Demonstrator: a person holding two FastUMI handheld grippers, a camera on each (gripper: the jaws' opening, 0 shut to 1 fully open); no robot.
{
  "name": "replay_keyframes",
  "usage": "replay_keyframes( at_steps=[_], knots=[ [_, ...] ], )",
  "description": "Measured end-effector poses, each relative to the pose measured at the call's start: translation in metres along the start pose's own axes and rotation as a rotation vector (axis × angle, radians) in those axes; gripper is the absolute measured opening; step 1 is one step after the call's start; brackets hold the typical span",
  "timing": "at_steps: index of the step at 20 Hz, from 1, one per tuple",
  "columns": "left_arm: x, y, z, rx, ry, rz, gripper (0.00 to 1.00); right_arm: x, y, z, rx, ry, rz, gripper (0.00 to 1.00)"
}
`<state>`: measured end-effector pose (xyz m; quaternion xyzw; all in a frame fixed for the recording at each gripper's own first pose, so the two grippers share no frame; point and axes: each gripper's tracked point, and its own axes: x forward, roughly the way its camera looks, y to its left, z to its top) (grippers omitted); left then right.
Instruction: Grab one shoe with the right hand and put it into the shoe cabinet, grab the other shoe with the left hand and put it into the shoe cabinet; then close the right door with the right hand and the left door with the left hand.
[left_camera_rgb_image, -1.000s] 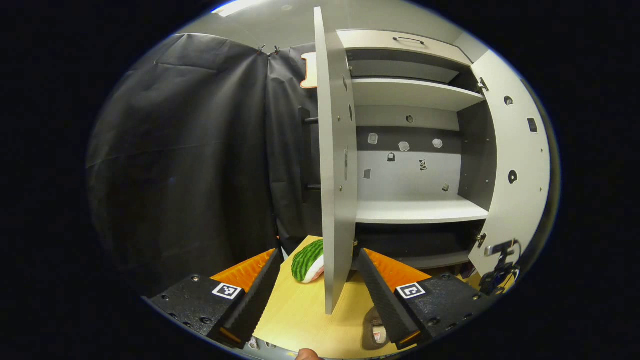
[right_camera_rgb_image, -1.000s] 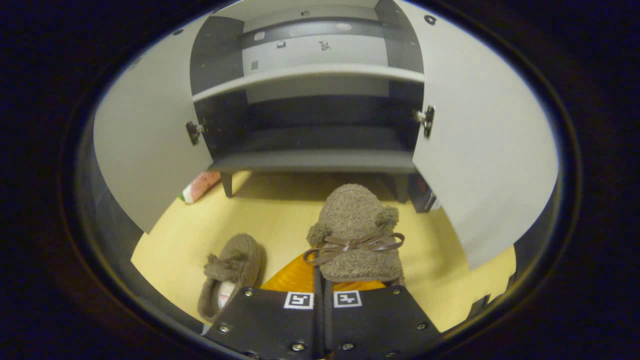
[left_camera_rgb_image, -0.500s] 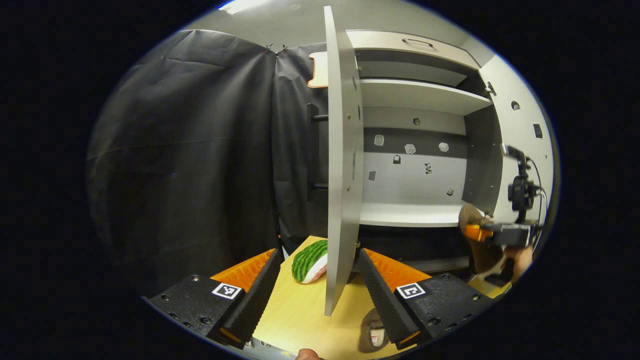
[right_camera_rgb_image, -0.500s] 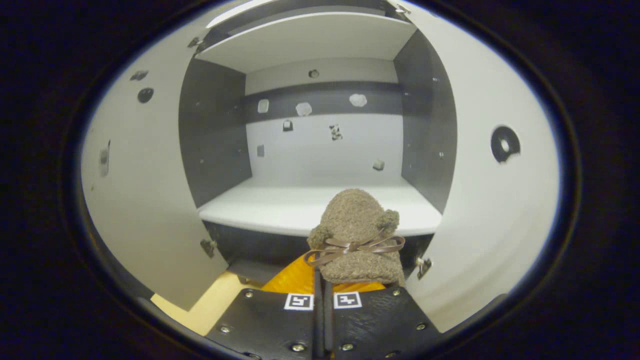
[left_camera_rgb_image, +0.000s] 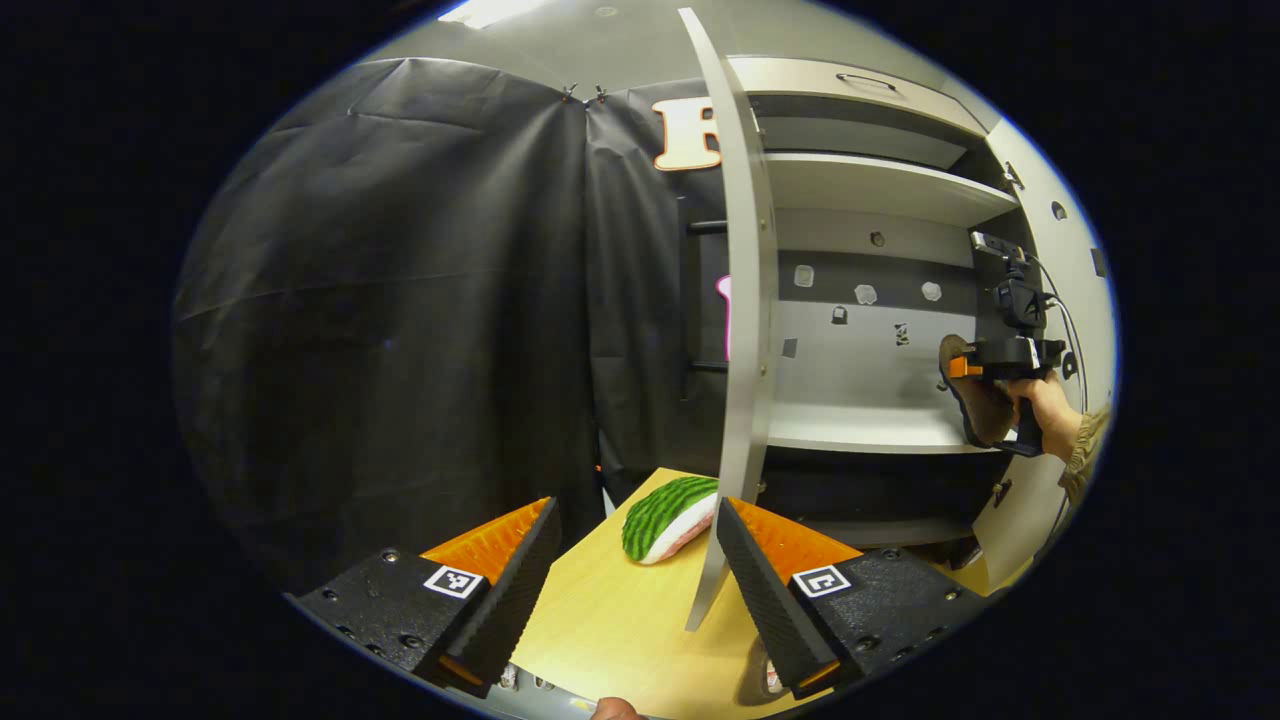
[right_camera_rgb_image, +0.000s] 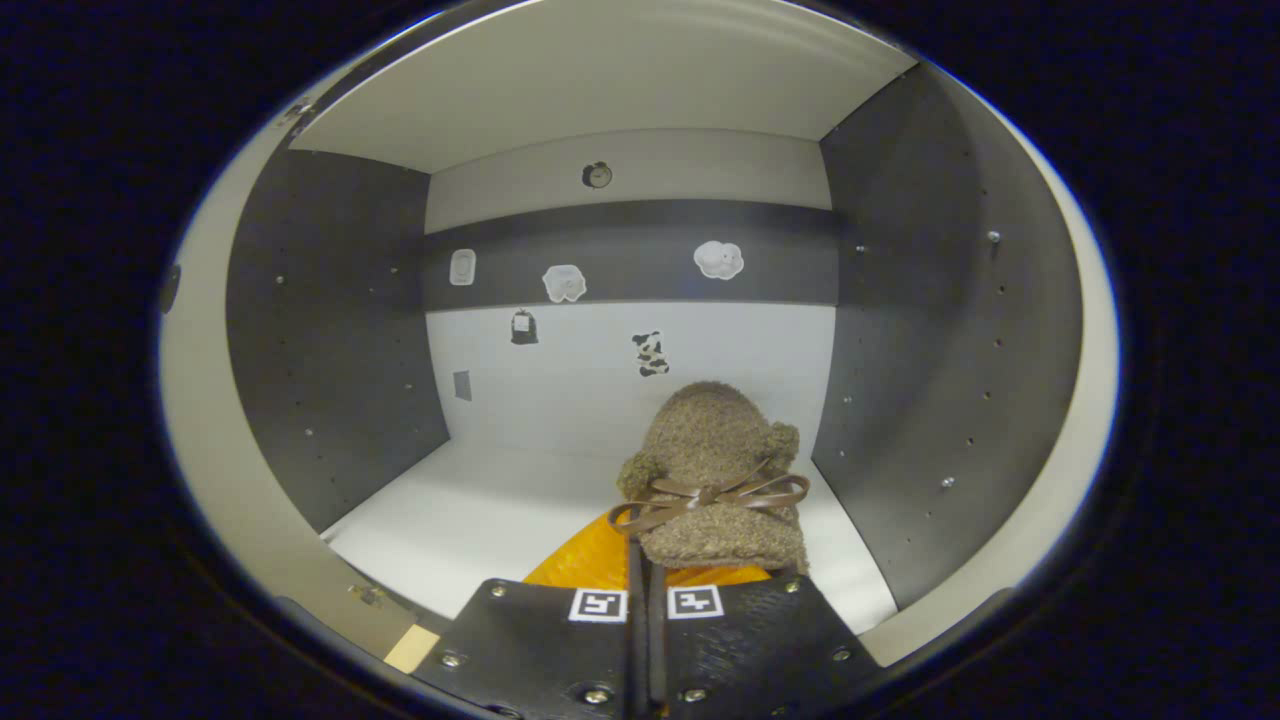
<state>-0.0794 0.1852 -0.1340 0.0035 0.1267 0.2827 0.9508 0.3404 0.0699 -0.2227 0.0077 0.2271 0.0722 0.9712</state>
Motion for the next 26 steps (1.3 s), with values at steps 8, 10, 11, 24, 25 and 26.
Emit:
replay_keyframes(
  at_steps=[8, 10, 11, 24, 25, 26],
  knots=[
    [0.003, 0.026, -0.01, -0.017, 0.035, 0.099, 0.97, 0.056, -0.011, -0.027, 0.036, 0.089, -0.035, 0.01],
    [0.002, 0.027, -0.012, -0.017, 0.04, 0.106, 0.97, 0.064, -0.015, -0.033, 0.057, 0.114, -0.052, 0.01],
    [0.002, 0.028, -0.013, -0.016, 0.04, 0.108, 0.97, 0.065, -0.017, -0.036, 0.067, 0.124, -0.062, 0.01],
    [0.003, 0.009, -0.013, -0.002, 0.038, 0.05, 0.97, 0.042, -0.007, -0.038, 0.053, 0.17, -0.041, 0.31],
    [0.002, 0.008, -0.014, -0.001, 0.037, 0.043, 0.97, 0.036, -0.007, -0.038, 0.033, 0.169, -0.042, 0.31],
    [0.001, 0.006, -0.015, -0.001, 0.037, 0.036, 0.97, 0.028, -0.006, -0.037, 0.015, 0.166, -0.041, 0.31]
  ],
)
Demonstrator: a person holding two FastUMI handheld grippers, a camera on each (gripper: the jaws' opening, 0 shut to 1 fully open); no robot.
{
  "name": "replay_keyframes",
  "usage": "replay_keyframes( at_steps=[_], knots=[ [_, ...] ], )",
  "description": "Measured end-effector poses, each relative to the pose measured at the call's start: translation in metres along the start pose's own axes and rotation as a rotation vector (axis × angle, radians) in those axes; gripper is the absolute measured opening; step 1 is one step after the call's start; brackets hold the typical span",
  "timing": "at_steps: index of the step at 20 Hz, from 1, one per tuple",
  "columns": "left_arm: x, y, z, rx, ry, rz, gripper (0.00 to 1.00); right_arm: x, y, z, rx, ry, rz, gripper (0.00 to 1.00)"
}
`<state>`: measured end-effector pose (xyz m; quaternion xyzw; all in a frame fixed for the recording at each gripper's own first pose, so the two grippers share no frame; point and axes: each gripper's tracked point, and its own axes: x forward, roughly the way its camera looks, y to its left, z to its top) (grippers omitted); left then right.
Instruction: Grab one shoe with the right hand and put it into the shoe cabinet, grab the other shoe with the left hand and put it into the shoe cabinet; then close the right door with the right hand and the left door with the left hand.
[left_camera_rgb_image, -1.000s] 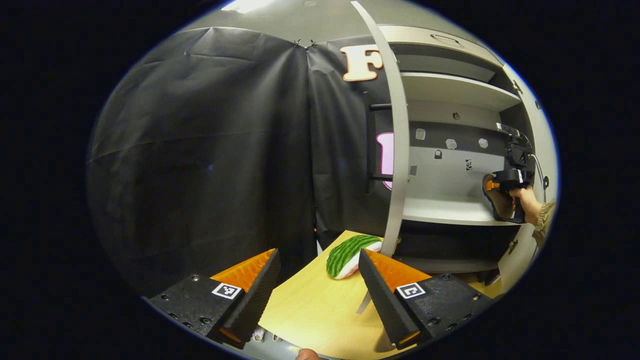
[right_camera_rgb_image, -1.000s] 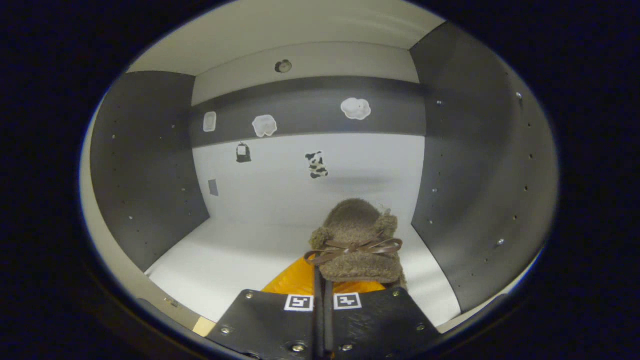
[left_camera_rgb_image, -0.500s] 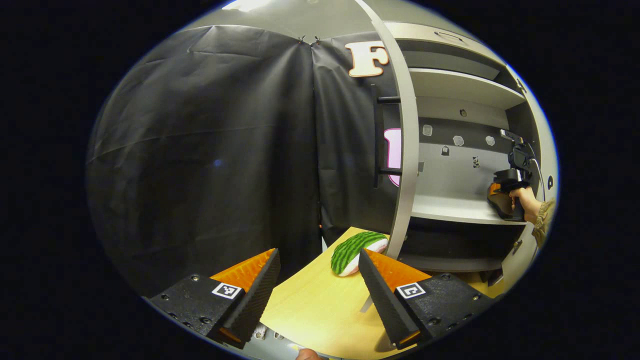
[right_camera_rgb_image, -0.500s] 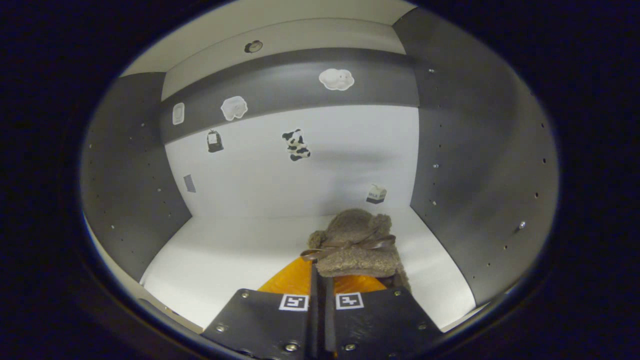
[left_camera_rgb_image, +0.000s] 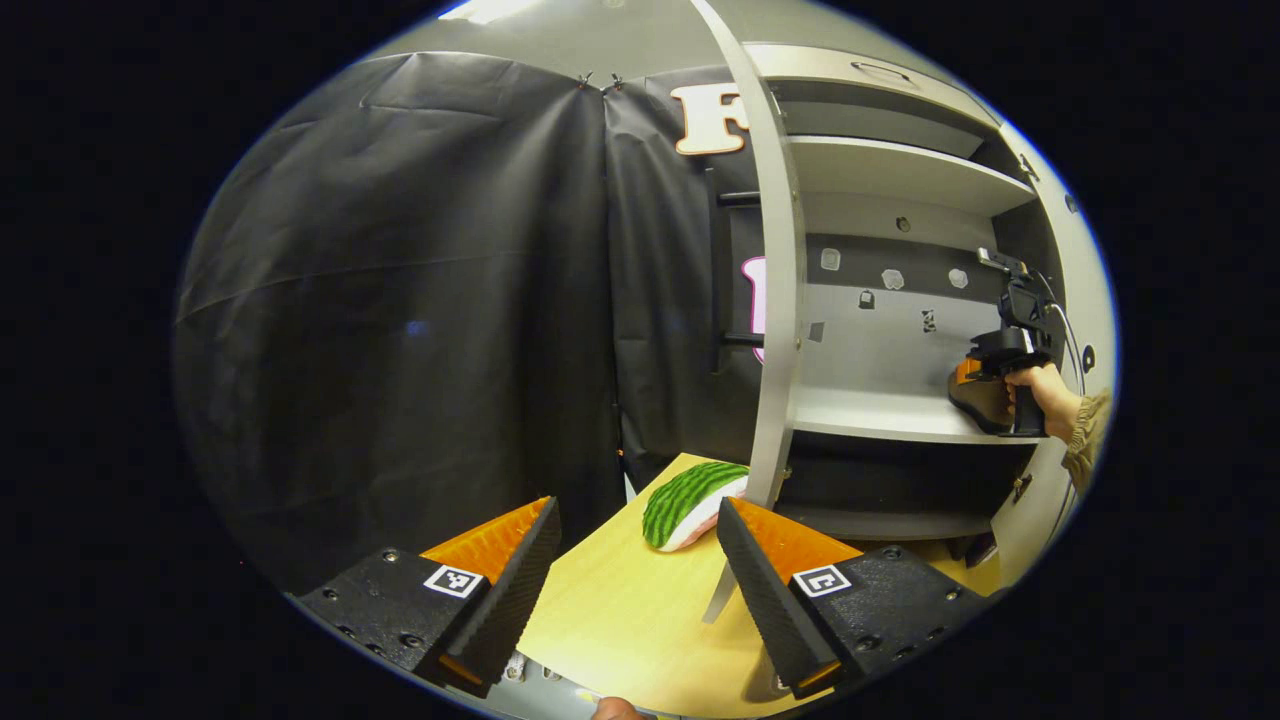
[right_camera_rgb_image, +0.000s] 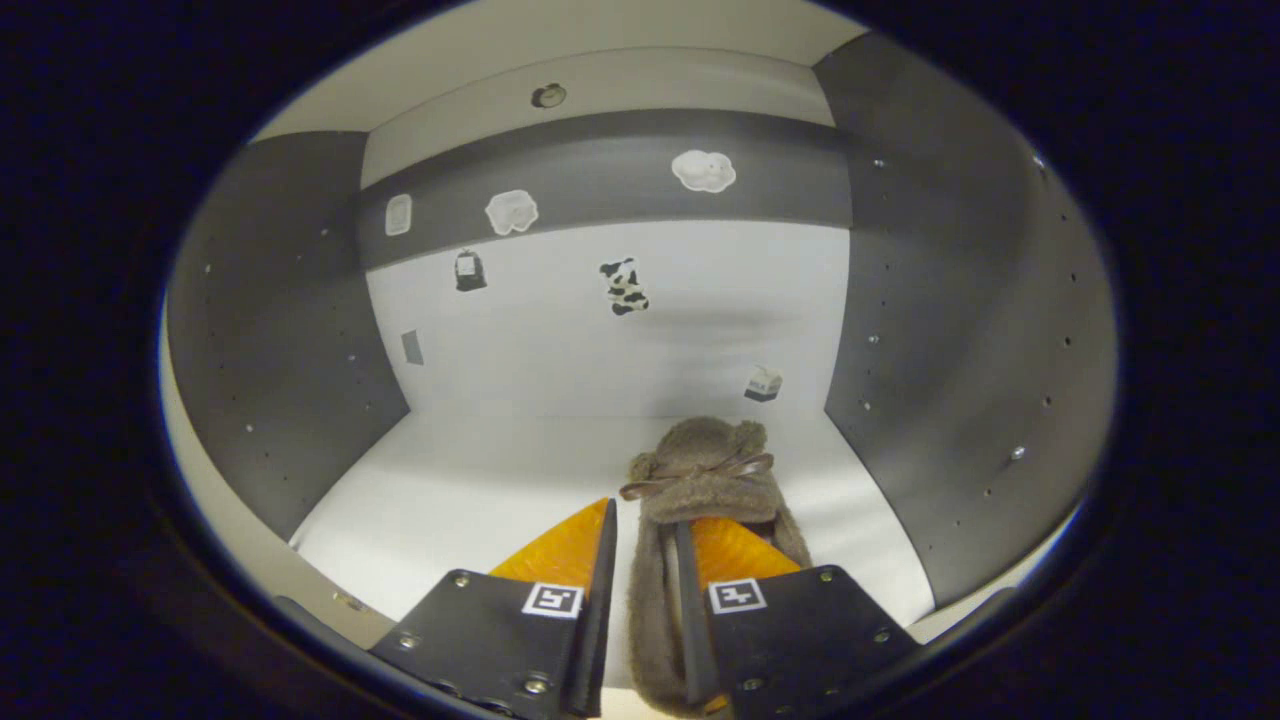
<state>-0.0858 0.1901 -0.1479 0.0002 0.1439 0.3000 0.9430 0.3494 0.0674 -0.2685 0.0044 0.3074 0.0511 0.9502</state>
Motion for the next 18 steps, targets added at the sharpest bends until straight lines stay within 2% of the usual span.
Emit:
replay_keyframes(
  at_steps=[4, 10, 13, 14, 15, 18],
  knots=[
    [-0.004, -0.007, -0.015, -0.006, 0.024, -0.032, 0.97, -0.046, 0.007, 0.009, -0.047, -0.069, 0.016, 0.31],
    [-0.008, -0.022, -0.057, 0.01, 0.108, -0.103, 0.96, -0.142, 0.024, 0.043, -0.064, -0.221, 0.066, 0.31],
    [-0.007, -0.037, -0.092, 0.03, 0.174, -0.158, 0.98, -0.191, 0.033, 0.056, -0.042, -0.28, 0.101, 0.31],
    [-0.007, -0.042, -0.104, 0.036, 0.203, -0.178, 0.98, -0.206, 0.032, 0.06, -0.046, -0.298, 0.102, 0.28],
    [-0.007, -0.049, -0.117, 0.041, 0.229, -0.199, 0.98, -0.221, 0.03, 0.063, -0.055, -0.319, 0.097, 0.31],
    [-0.006, -0.067, -0.158, 0.064, 0.317, -0.276, 0.98, -0.263, 0.028, 0.068, -0.068, -0.37, 0.089, 0.31]
  ],
)
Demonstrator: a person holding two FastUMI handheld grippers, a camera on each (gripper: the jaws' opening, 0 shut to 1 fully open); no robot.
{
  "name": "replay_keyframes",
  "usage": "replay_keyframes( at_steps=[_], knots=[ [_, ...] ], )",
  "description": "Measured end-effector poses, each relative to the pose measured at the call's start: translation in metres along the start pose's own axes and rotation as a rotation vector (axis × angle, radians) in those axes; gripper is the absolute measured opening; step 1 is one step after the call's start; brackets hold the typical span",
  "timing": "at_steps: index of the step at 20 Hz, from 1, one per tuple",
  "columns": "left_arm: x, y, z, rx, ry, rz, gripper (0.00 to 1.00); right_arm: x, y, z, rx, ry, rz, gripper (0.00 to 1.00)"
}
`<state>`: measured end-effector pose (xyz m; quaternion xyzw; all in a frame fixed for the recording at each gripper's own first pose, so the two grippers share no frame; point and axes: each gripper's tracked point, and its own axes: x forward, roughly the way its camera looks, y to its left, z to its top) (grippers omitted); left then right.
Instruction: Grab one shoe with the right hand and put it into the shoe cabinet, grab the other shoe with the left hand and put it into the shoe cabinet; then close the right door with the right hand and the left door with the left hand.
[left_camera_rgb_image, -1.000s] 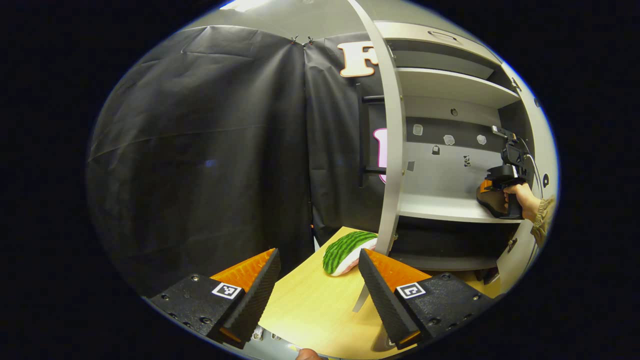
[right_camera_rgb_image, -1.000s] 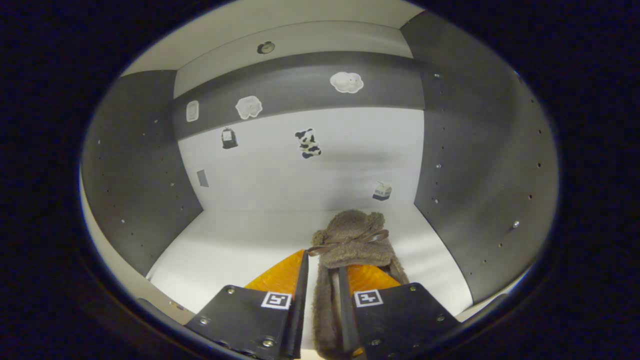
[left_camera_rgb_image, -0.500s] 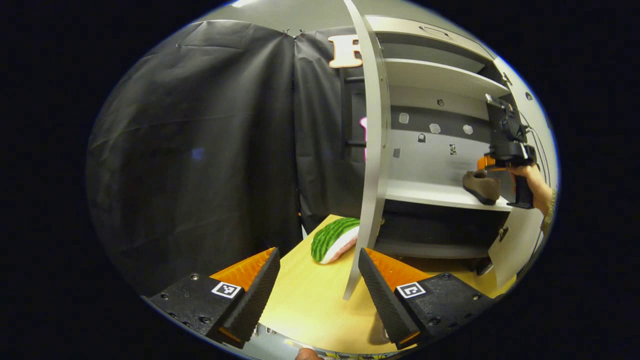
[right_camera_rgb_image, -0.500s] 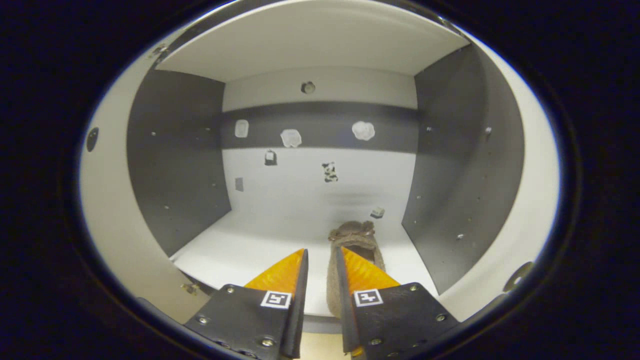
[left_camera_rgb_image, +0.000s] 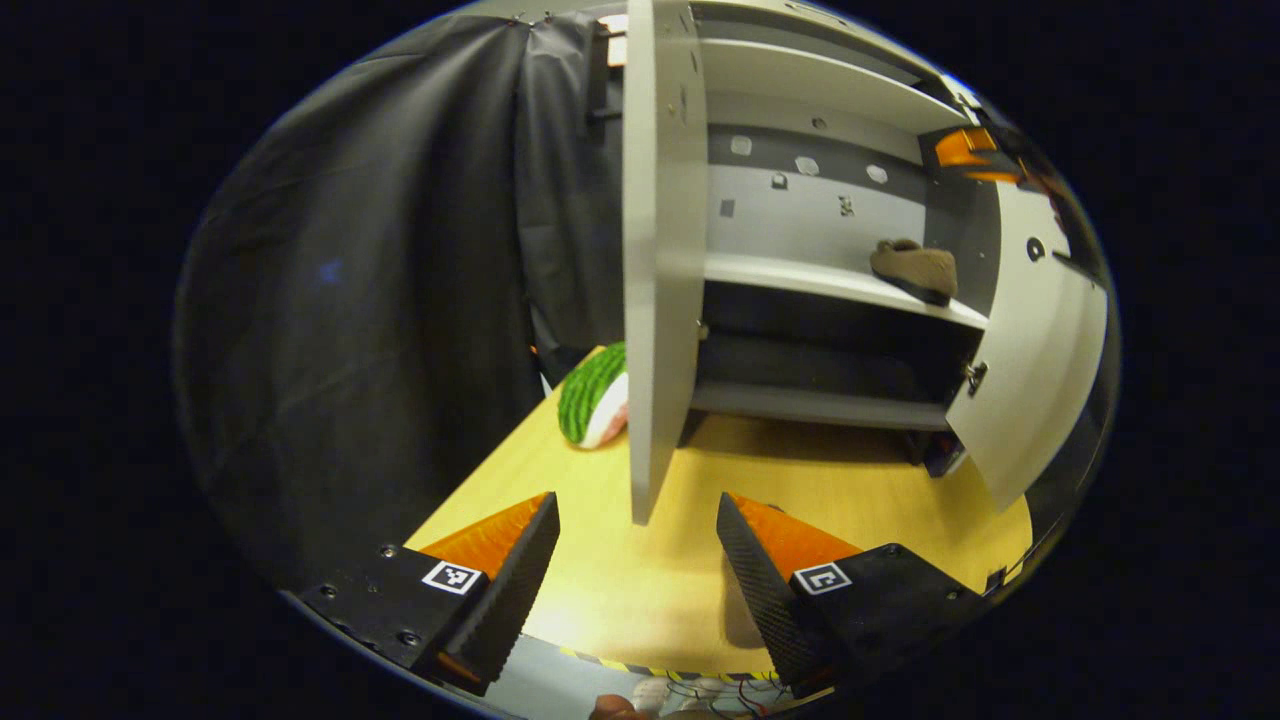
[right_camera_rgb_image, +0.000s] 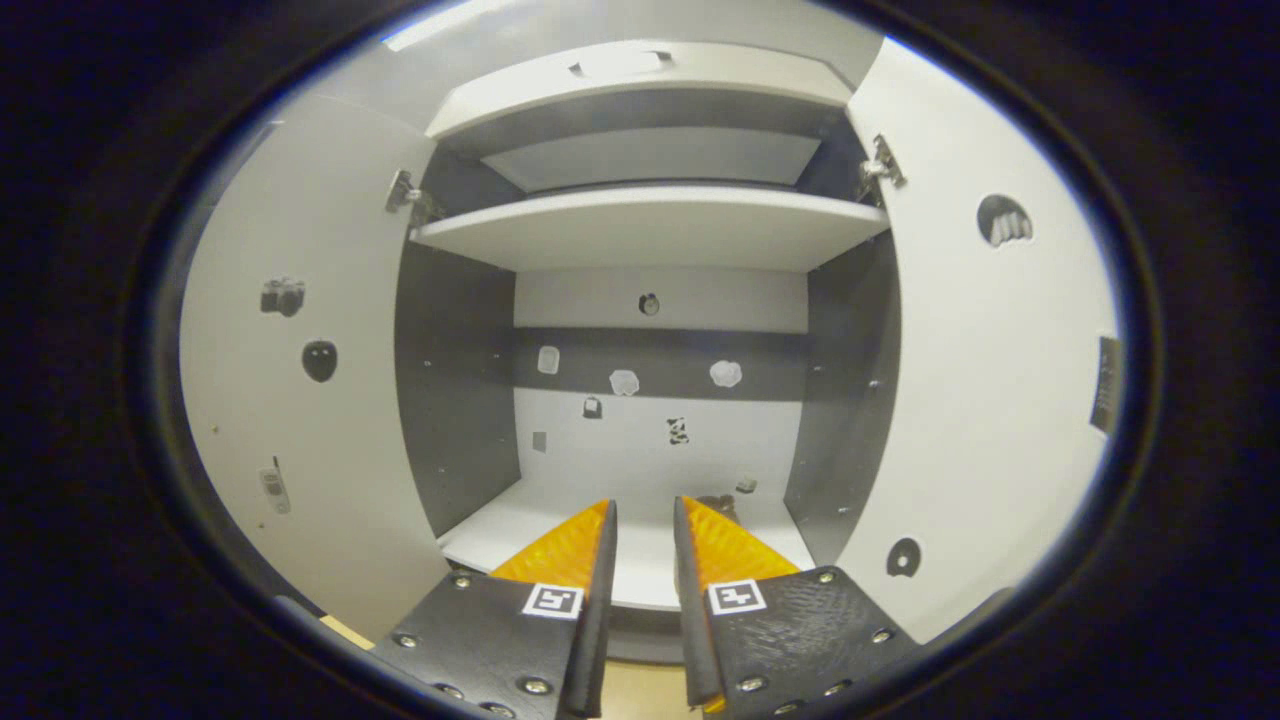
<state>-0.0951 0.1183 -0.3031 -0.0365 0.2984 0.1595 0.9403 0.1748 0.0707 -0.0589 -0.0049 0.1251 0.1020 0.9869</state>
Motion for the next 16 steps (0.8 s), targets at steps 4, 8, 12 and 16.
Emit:
replay_keyframes(
  at_steps=[4, 8, 12, 16],
  knots=[
    [0.023, -0.021, -0.055, 0.07, 0.134, -0.089, 0.98, -0.041, -0.008, 0.018, -0.026, -0.04, -0.028, 0.31],
    [0.046, -0.049, -0.101, 0.121, 0.251, -0.17, 0.99, -0.075, -0.021, 0.028, -0.034, -0.057, -0.067, 0.31],
    [0.072, -0.064, -0.134, 0.163, 0.343, -0.233, 0.99, -0.111, -0.051, 0.037, -0.067, -0.071, -0.142, 0.31],
    [0.101, -0.065, -0.162, 0.139, 0.424, -0.262, 0.98, -0.144, -0.087, 0.039, -0.074, -0.064, -0.236, 0.31]
  ],
)
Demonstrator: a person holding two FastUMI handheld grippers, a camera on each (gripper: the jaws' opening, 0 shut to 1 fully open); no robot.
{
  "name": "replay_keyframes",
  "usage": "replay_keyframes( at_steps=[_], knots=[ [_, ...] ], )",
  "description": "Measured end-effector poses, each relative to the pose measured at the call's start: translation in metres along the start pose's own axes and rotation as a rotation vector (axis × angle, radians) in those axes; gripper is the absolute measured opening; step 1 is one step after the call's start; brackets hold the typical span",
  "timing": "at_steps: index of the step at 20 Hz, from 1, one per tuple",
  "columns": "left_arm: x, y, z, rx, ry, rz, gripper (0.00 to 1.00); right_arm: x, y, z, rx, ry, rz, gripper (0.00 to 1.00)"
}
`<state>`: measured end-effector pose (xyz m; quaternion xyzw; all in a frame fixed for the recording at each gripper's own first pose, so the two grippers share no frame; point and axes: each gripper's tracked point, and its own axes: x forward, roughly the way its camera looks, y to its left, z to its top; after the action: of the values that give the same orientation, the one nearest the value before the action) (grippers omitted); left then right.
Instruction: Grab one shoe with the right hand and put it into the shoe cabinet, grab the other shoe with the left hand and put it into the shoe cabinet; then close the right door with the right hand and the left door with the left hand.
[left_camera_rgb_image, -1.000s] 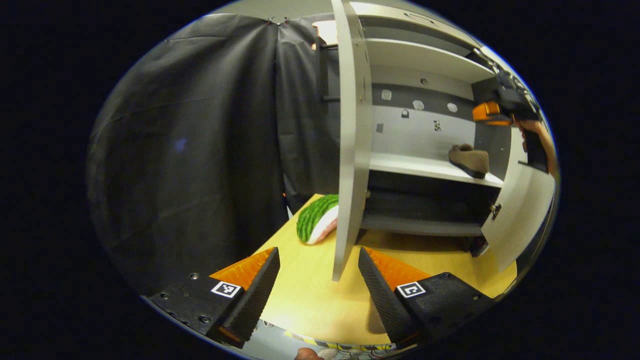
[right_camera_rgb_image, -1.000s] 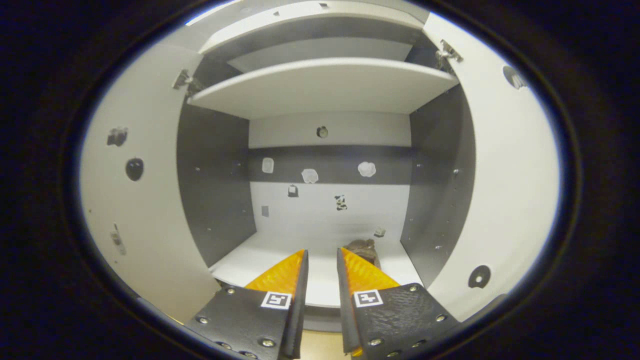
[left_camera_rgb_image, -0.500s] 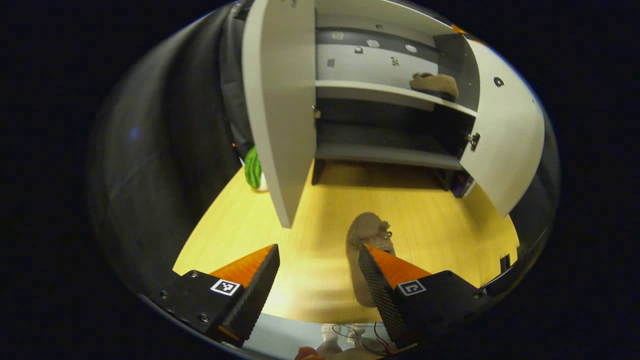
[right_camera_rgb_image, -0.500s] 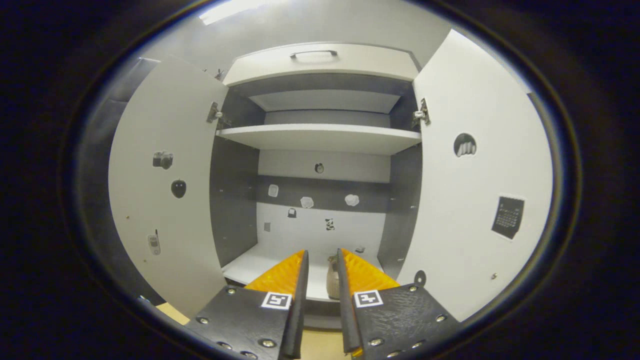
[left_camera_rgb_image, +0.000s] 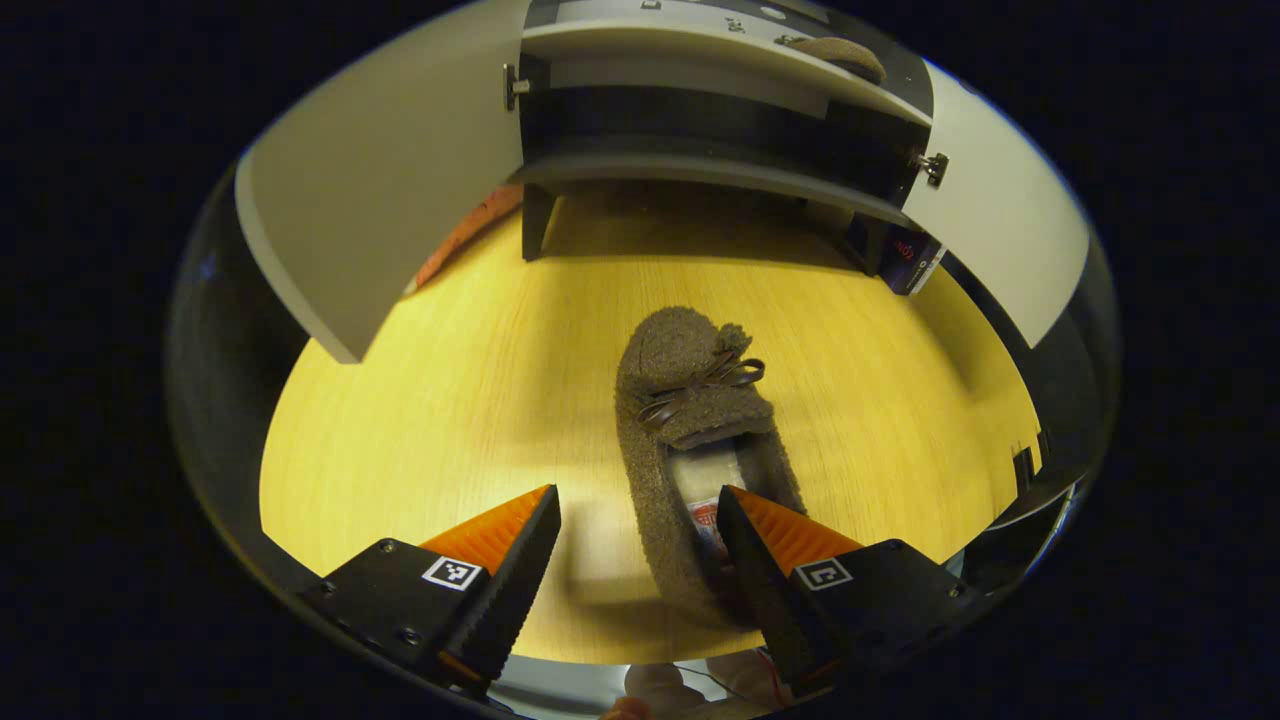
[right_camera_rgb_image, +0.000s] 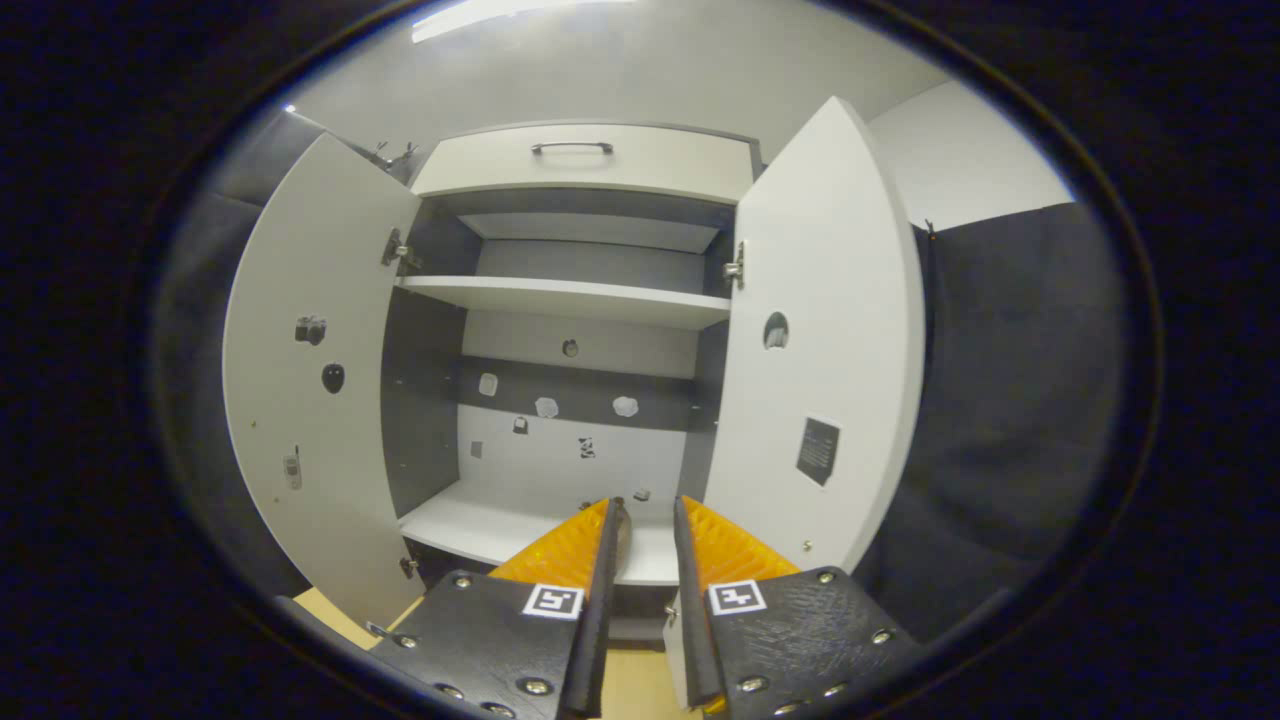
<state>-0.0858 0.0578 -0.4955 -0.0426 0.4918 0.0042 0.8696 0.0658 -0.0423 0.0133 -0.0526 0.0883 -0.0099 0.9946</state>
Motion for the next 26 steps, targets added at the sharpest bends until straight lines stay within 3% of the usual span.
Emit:
replay_keyframes(
  at_steps=[5, 7, 10, 13, 19, 26],
  knots=[
    [0.029, -0.006, 0.011, -0.009, -0.001, -0.029, 0.93, -0.027, -0.059, -0.003, -0.06, 0.007, -0.146, 0.31],
    [0.037, -0.011, 0.019, 0.008, -0.014, -0.028, 0.81, -0.036, -0.072, -0.004, -0.06, 0.014, -0.179, 0.31],
    [0.045, -0.005, 0.025, 0.056, -0.01, 0.034, 0.27, -0.044, -0.089, -0.006, -0.055, 0.017, -0.213, 0.31],
    [0.041, 0.003, 0.03, 0.07, -0.006, 0.048, 0.07, -0.046, -0.094, -0.007, -0.058, 0.015, -0.223, 0.31],
    [0.009, -0.013, 0.077, 0.05, -0.099, 0.013, 0.04, -0.043, -0.088, -0.012, -0.027, 0.012, -0.192, 0.31],
    [-0.059, -0.04, 0.209, 0.069, -0.356, -0.025, 0.04, -0.048, -0.08, -0.004, 0.017, -0.034, -0.152, 0.31]
  ],
)
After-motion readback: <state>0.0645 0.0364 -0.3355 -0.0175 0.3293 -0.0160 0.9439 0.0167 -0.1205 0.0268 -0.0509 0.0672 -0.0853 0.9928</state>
